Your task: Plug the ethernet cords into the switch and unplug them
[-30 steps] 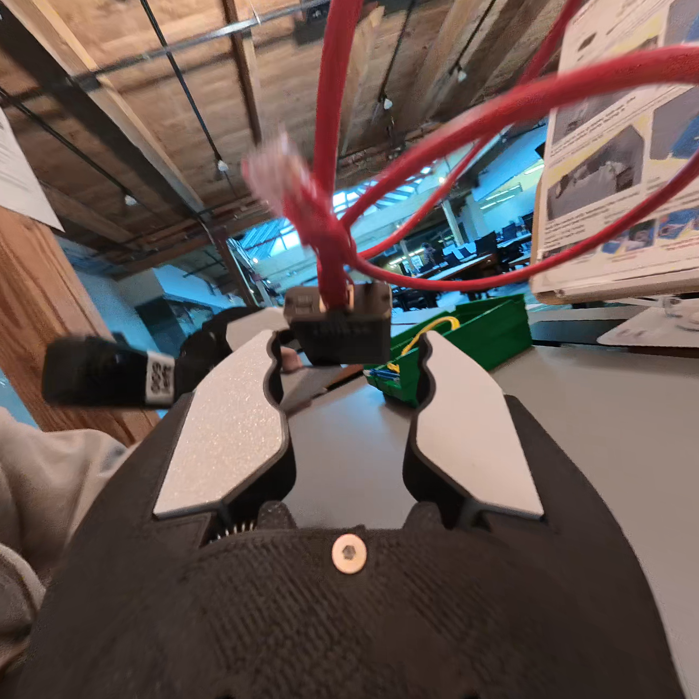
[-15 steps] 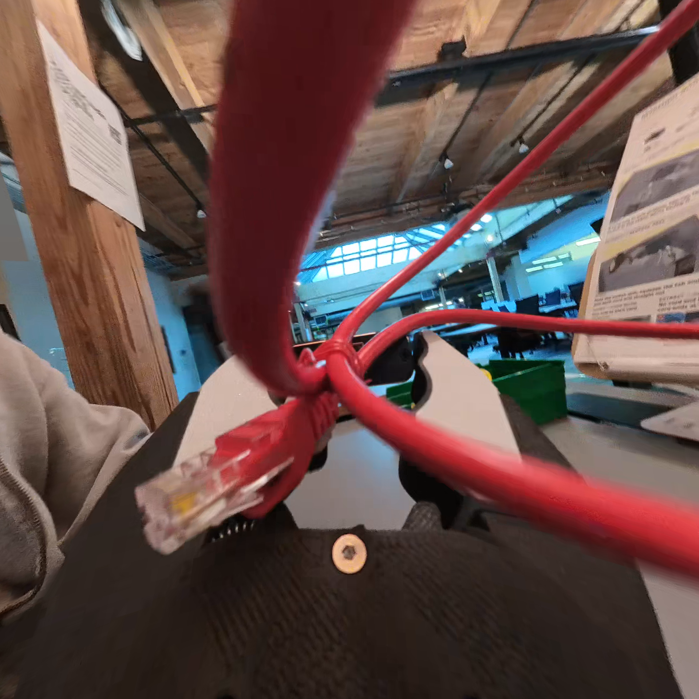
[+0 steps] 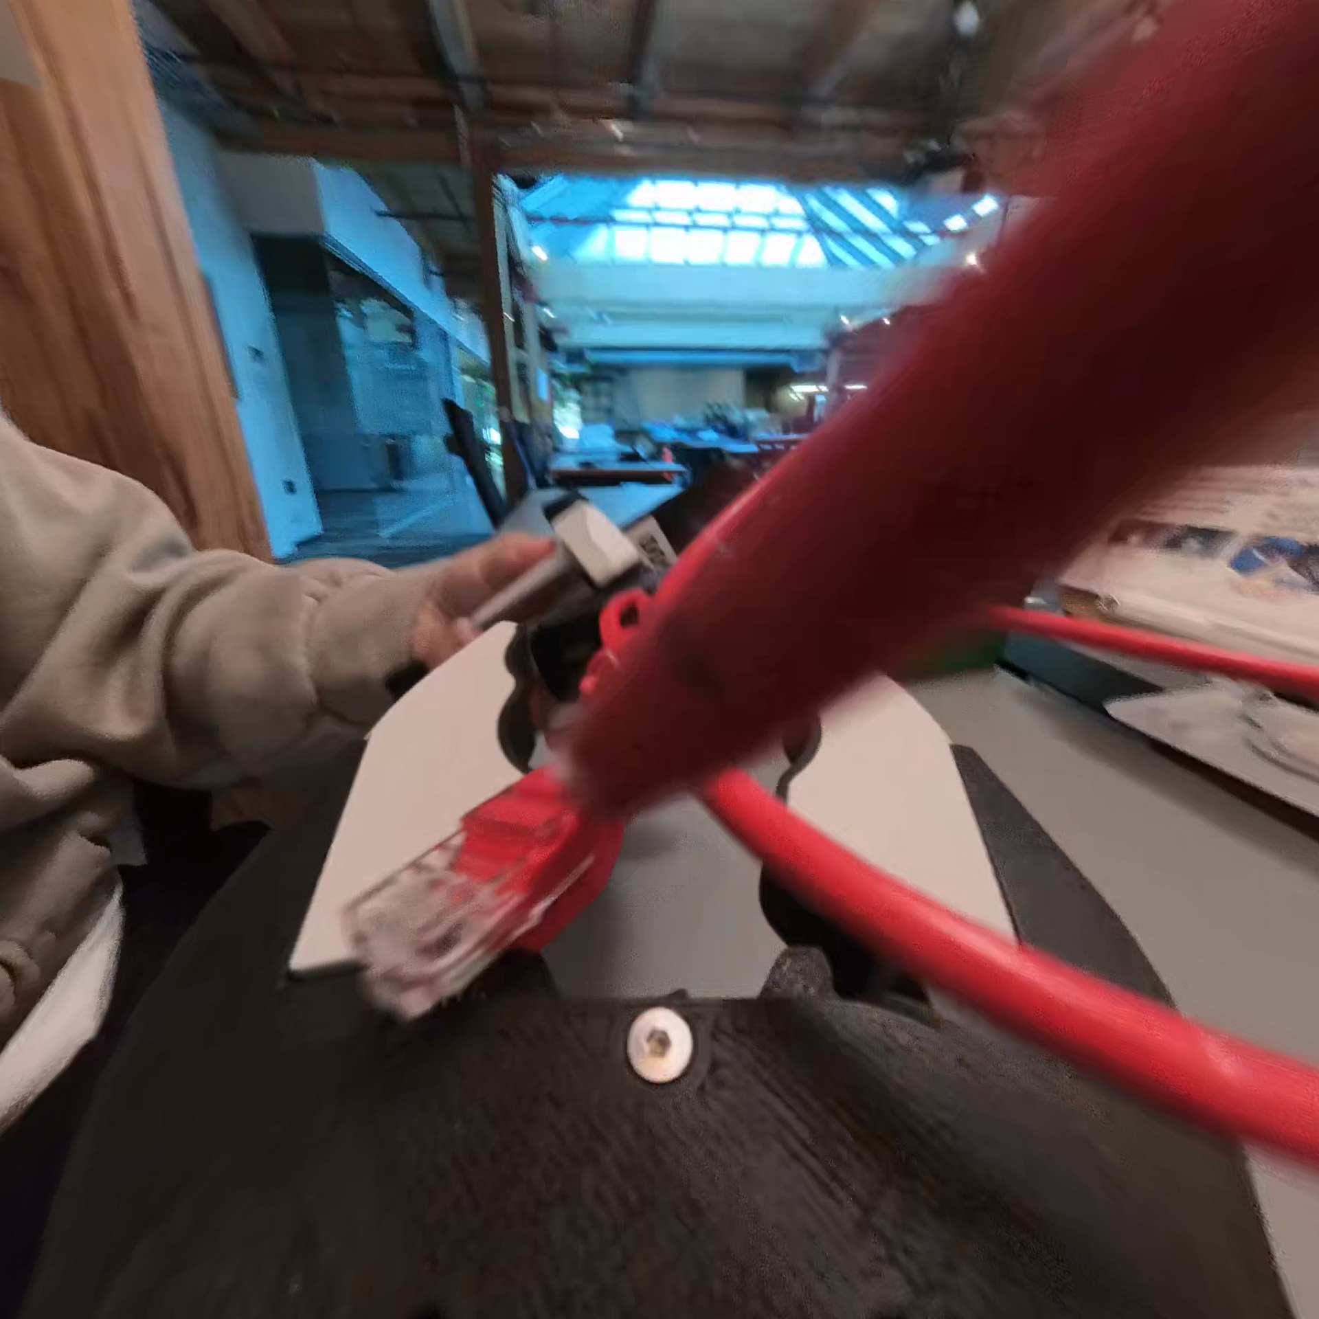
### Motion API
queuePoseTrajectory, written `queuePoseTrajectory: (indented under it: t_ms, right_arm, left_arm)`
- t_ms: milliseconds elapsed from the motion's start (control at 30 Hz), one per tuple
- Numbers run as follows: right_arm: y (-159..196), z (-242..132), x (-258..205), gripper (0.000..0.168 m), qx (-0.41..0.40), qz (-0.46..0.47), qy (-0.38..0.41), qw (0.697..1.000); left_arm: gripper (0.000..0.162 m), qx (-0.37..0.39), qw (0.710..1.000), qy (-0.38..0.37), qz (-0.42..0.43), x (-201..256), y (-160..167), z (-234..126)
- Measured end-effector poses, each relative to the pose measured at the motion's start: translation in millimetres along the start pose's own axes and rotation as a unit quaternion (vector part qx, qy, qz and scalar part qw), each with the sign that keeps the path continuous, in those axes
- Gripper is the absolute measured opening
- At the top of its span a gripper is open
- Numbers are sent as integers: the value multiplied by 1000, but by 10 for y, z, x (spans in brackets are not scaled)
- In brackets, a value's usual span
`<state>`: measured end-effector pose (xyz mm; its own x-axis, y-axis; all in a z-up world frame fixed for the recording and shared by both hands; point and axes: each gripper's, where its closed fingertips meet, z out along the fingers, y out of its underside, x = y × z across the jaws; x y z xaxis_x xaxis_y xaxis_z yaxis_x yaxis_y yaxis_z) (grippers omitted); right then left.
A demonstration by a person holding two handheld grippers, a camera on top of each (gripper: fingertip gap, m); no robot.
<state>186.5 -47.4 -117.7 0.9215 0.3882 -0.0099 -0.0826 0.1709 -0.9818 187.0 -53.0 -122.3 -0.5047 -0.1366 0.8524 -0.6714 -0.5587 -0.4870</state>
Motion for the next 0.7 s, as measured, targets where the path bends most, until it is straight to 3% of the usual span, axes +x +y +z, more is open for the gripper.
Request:
queuePoseTrajectory:
  t_ms: [100, 167, 267, 333, 400, 500, 600, 700]
  right_arm:
    - [349, -161, 181, 87, -90, 45, 26, 995]
    - [511, -334, 281, 85, -135, 76, 40, 987]
    - [364, -555, 434, 71, -111, 62, 83, 988]
    - [97, -602, 490, 72, -72, -12, 127, 989]
    - [-153, -466, 332, 72, -40, -111, 135, 984]
    - [-33, -73, 87, 71, -99, -178, 96, 974]
    - [149, 105, 182, 73, -133, -175, 131, 967]
    - [395, 119, 222, 80, -160, -101, 111, 976]
  left_arm:
    - [25, 47, 999, -19, -12, -42, -228, -153]
    - [25, 69, 996, -64, 5, -146, -356, -290]
    - [25, 105, 988, -116, -4, -313, -517, -504]
    - [25, 112, 979, -168, -3, -483, -543, -606]
    - [25, 105, 977, -187, -14, -592, -497, -609]
    - [25, 88, 979, -182, -33, -657, -389, -484]
    - [25, 70, 982, -169, -38, -655, -287, -327]
    - [25, 49, 985, -160, -38, -645, -180, -206]
